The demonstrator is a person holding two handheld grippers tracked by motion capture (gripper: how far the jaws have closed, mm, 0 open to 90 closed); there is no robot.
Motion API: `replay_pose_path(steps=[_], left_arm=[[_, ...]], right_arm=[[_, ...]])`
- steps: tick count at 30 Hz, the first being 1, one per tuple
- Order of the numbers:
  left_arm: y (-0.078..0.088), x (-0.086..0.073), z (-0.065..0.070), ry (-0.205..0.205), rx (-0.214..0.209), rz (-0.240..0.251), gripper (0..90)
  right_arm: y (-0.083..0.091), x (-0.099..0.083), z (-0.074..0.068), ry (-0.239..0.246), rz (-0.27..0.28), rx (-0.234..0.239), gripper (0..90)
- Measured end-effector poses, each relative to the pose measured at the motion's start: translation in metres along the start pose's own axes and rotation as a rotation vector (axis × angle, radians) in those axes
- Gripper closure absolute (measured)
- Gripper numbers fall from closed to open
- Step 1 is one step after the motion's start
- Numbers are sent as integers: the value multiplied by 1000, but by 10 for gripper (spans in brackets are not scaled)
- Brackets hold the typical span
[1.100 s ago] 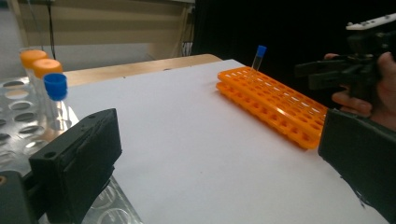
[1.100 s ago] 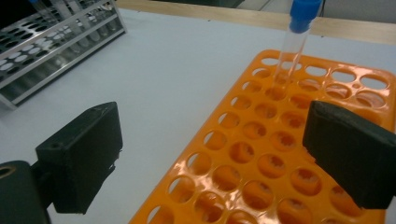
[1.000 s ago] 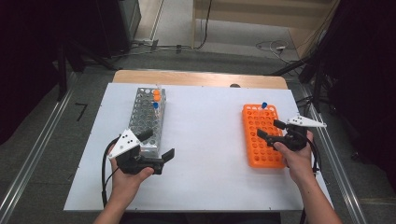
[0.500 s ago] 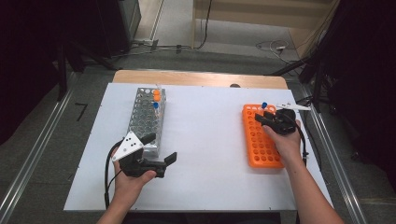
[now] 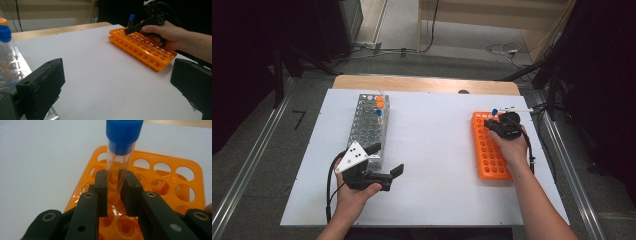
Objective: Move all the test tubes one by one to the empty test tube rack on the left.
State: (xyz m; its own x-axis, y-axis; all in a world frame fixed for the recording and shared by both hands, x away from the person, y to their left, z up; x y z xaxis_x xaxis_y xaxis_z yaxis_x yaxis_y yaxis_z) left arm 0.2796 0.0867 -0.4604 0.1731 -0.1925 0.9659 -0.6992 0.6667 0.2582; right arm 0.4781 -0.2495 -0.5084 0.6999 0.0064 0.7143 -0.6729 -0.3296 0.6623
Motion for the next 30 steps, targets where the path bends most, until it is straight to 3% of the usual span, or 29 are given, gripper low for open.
replay_pose_path(steps=[3, 8, 17, 30], left_arm=[[-1, 0, 2, -5, -5, -4, 0], [-2, 0, 2, -6, -6, -4, 0], [-7, 4, 11, -24, -33, -4, 2], [-16, 13, 29, -54, -73, 1, 4]], right_arm=[[0, 1, -1, 3, 10, 3, 747], [10, 7, -3, -2, 94, 34, 749], [49, 7, -17, 42, 191, 137, 750], [100, -37, -55, 96, 204, 293, 750]])
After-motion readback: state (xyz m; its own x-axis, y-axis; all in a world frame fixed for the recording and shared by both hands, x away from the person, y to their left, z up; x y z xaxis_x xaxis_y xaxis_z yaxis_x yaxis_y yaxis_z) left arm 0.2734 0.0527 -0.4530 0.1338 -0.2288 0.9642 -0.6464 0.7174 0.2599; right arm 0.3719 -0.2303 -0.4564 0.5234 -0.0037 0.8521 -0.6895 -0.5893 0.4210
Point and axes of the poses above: each handheld gripper's, and its own axes: y roughly backward along the jaws, x roughly out of its top, z roughly to its right, the point moved 8 cm from there along -y, roughly forward along the jaws, and after that the axes turned 12 degrees about -y, right-handed, at the moved point
